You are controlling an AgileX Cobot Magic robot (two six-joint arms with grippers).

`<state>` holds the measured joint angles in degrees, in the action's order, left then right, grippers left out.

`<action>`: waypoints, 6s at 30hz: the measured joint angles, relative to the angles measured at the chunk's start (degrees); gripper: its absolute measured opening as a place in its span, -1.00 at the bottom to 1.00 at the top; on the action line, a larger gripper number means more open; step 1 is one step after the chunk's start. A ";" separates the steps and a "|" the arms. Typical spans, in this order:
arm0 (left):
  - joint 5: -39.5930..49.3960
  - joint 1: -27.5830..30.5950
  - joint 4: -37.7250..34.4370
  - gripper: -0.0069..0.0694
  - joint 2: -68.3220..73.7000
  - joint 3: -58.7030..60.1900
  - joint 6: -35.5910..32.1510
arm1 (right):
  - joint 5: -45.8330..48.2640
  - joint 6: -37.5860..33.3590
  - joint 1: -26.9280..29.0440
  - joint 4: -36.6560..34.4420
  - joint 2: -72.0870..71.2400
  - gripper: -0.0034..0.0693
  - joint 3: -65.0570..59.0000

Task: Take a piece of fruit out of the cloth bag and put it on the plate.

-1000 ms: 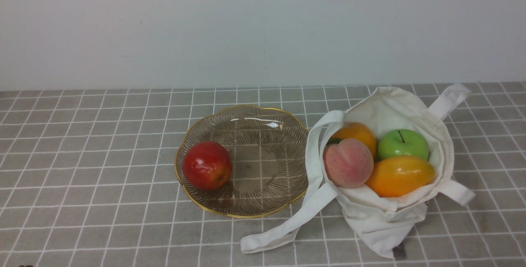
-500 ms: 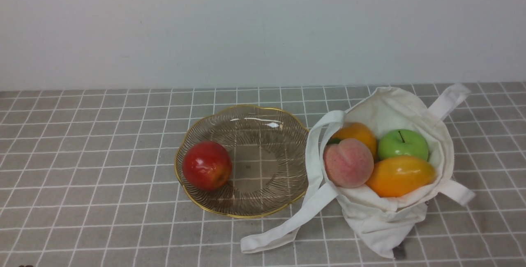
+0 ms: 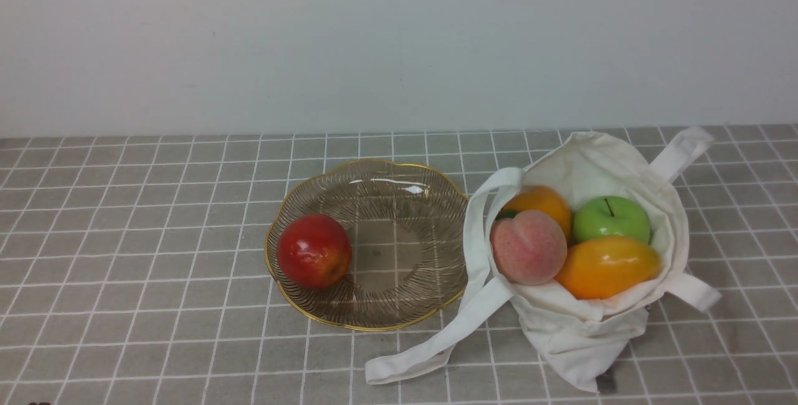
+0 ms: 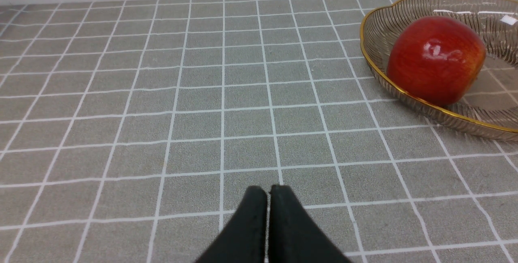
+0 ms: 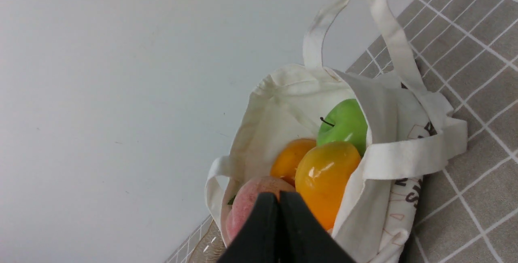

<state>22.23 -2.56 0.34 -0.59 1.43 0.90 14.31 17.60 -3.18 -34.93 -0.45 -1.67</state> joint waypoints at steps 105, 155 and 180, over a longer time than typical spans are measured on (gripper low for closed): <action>0.00 0.00 0.00 -0.84 0.00 0.00 0.00 | 15.09 -81.83 -24.17 -30.60 99.32 0.40 73.84; 0.00 0.00 0.00 -0.84 0.00 0.00 0.00 | 44.00 -27.08 -26.02 32.16 58.93 -0.94 64.94; 0.00 0.00 0.00 -0.84 0.00 0.00 0.00 | -13.77 -17.60 -26.02 36.23 25.26 -0.94 13.32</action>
<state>22.23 -2.56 0.34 -0.59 1.43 0.90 0.54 0.00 -29.20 1.30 24.80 11.64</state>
